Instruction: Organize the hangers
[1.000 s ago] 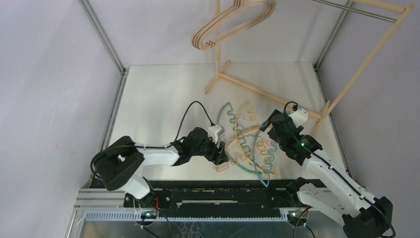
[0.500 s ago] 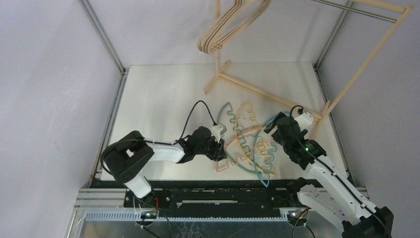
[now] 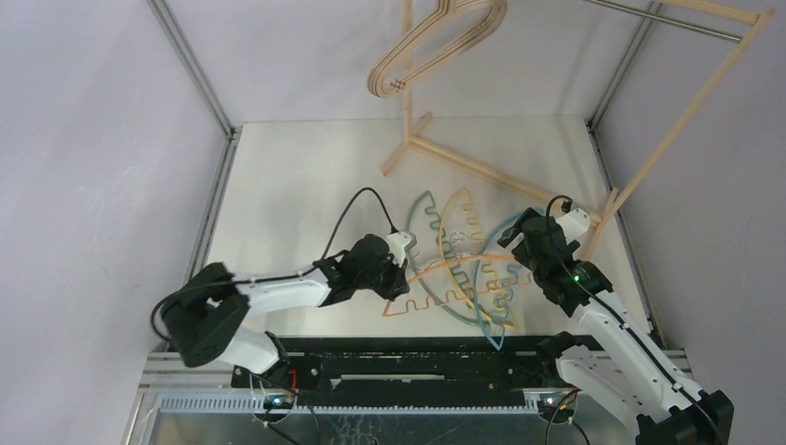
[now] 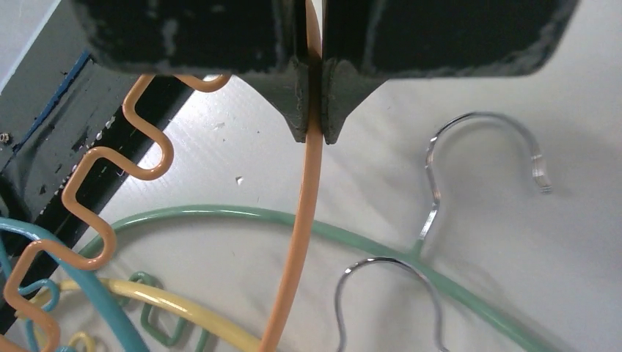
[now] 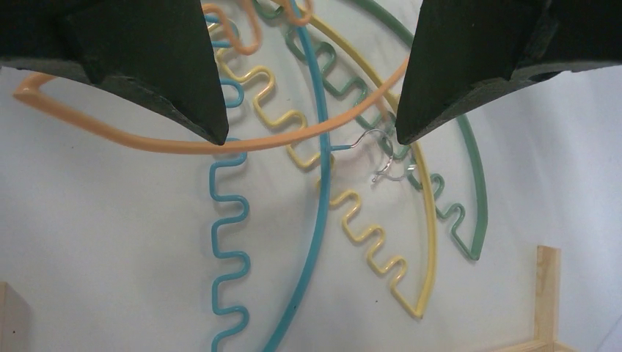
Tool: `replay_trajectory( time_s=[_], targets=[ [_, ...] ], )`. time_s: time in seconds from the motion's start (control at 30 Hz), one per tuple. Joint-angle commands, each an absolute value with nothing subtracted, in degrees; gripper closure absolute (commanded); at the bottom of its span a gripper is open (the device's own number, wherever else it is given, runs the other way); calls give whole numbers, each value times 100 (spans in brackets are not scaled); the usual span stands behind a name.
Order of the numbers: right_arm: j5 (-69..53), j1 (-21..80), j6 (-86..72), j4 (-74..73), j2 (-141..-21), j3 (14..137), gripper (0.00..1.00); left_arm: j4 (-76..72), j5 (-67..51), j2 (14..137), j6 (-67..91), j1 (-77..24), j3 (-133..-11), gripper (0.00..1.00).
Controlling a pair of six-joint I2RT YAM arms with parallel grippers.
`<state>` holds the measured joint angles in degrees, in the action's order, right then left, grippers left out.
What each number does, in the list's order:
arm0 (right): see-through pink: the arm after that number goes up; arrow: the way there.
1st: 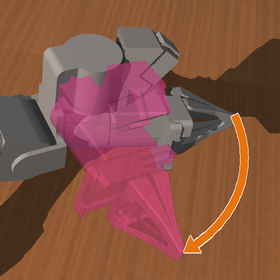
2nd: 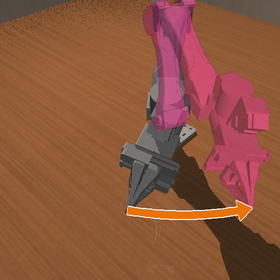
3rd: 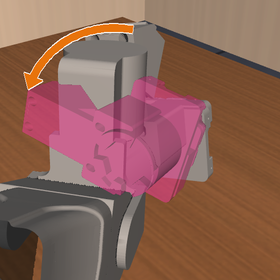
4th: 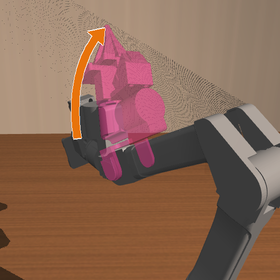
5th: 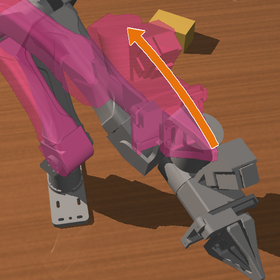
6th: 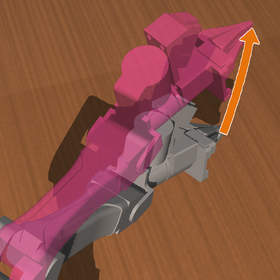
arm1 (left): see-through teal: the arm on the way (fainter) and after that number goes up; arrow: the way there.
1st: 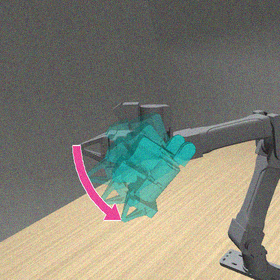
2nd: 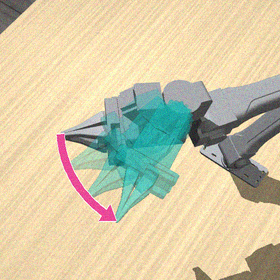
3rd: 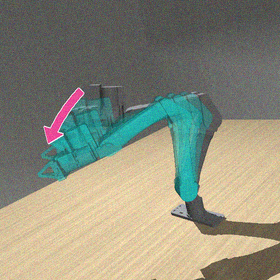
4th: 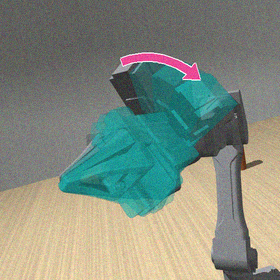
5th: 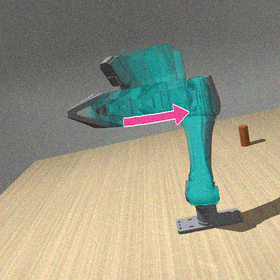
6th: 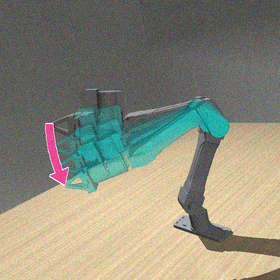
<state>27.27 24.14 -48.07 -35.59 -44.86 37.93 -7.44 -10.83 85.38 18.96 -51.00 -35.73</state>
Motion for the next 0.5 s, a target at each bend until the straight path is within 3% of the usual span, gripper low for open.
replay_trajectory(
  time_s=[0.0, 0.2, 0.47],
  targets=[
    [2722, 2290, -4653, -3340, -4313, 3802, 8, 65, -181, 7358, 1527, -5098, -4012, 100],
    [2808, 2074, -4628, -3303, -3684, 3813, 9, 544, 840, 6584, 1186, -5092, -4549, 100],
    [3017, 1921, -4236, -3207, -3147, 4170, 11, 544, 1402, 6960, 824, -5098, -5494, 100]
  ],
)
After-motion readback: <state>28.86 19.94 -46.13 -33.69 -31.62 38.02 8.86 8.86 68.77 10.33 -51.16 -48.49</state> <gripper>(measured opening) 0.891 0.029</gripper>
